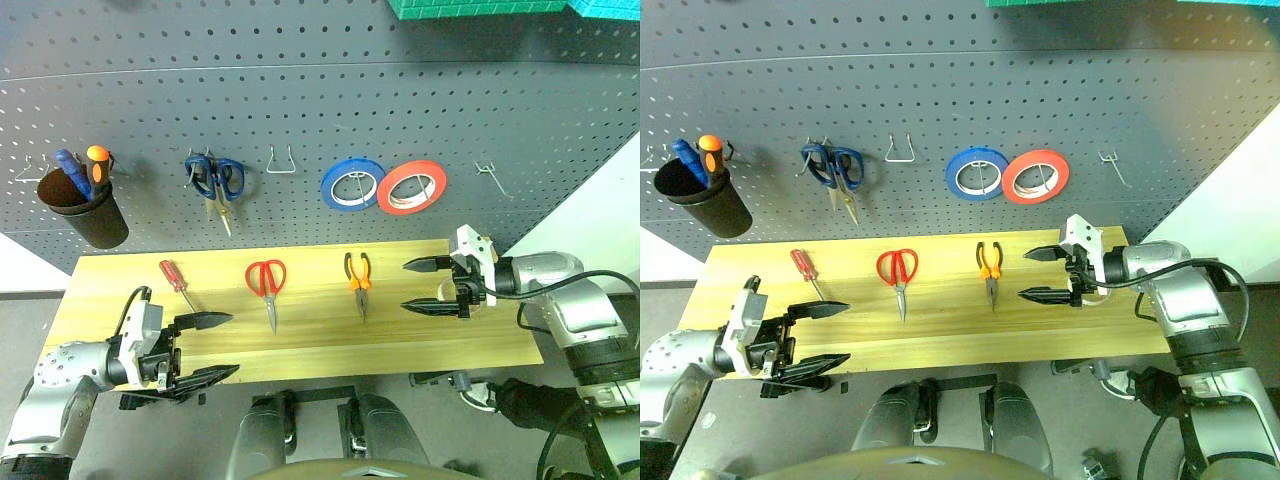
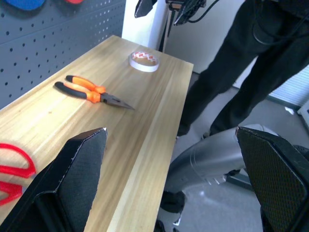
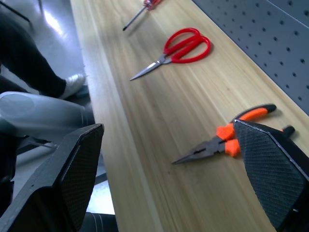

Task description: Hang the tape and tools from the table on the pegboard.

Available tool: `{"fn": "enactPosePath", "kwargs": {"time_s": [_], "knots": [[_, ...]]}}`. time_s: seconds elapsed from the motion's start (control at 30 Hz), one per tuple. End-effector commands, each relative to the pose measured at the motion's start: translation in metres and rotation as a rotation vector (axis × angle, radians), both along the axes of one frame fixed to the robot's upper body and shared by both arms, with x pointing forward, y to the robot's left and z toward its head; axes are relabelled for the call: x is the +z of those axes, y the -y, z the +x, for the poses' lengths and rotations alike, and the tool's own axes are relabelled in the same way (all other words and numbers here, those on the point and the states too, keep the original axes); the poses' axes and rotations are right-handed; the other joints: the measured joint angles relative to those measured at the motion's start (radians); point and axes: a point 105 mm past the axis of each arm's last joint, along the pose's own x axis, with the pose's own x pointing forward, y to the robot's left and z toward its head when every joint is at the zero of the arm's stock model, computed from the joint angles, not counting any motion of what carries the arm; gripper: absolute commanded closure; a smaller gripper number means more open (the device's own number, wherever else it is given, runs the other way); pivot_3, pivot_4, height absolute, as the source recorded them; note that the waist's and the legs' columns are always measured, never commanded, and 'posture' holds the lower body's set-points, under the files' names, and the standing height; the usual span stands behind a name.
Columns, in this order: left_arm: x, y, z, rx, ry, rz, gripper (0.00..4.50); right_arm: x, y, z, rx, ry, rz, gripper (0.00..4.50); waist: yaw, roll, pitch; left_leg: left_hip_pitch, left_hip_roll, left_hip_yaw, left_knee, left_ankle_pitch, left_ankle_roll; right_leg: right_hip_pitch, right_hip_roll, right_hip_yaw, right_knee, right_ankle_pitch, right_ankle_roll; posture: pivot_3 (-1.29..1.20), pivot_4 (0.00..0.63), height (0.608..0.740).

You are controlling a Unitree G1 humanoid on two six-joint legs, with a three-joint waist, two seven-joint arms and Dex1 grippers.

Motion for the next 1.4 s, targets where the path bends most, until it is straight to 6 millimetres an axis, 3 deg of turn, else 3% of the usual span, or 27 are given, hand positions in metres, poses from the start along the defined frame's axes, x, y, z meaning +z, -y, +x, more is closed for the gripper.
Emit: {"fn": "enactPosePath", "kwargs": {"time_s": [0.03, 0.53, 0.9, 0.97, 1.13, 1.4], "knots": [[0.004, -0.008, -0.002, -0.003, 0.033, 0.028, 0.01, 0.013, -0.002, 0.009, 0.007, 0.078, 0.011, 0.0, 0.0, 0.0, 0.0, 0.0, 0.0, 0.0, 0.0, 0.0, 0.0, 0.0, 0.0, 0.0, 0.0, 0.0, 0.0, -0.01, 0.174, 0.74], [0.01, 0.003, 0.008, 0.01, 0.068, 0.014, 0.01, 0.028, -0.012, 0.022, -0.003, 0.106, 0.084, 0.0, 0.001, 0.002, -0.006, 0.0, 0.0, 0.002, 0.0, 0.0, 0.0, 0.0, 0.0, 0.0, 0.0, 0.0, 0.001, -0.01, 0.105, 0.74], [0.011, 0.005, 0.021, 0.0, 0.086, 0.012, 0.01, 0.034, -0.004, 0.026, -0.052, 0.08, 0.099, 0.0, 0.002, 0.002, -0.007, 0.0, 0.0, 0.003, 0.001, 0.0, 0.0, 0.0, 0.0, 0.0, 0.001, 0.001, 0.001, -0.02, 0.123, 0.74], [0.009, 0.007, 0.021, -0.002, 0.088, 0.01, 0.01, 0.033, -0.004, 0.027, -0.064, 0.085, 0.095, 0.0, 0.001, 0.002, -0.007, 0.0, 0.0, 0.003, 0.001, 0.0, 0.0, 0.0, 0.0, -0.001, 0.001, 0.001, 0.001, -0.02, 0.123, 0.74], [0.007, 0.013, 0.019, -0.033, 0.084, 0.015, 0.01, 0.004, 0.013, 0.02, -0.12, 0.006, -0.043, 0.0, 0.006, 0.002, -0.007, 0.0, 0.0, 0.003, 0.001, 0.0, 0.0, 0.0, 0.0, -0.001, 0.001, 0.001, 0.001, -0.01, 0.14, 0.74], [0.01, 0.004, 0.013, 0.004, 0.072, 0.018, 0.01, 0.0, 0.006, 0.005, -0.095, -0.002, -0.034, 0.0, -0.003, 0.002, -0.002, 0.0, 0.0, 0.003, 0.0, 0.001, 0.001, 0.0, 0.0, 0.0, 0.001, 0.0, 0.0, -0.01, 0.225, 0.74]]}}
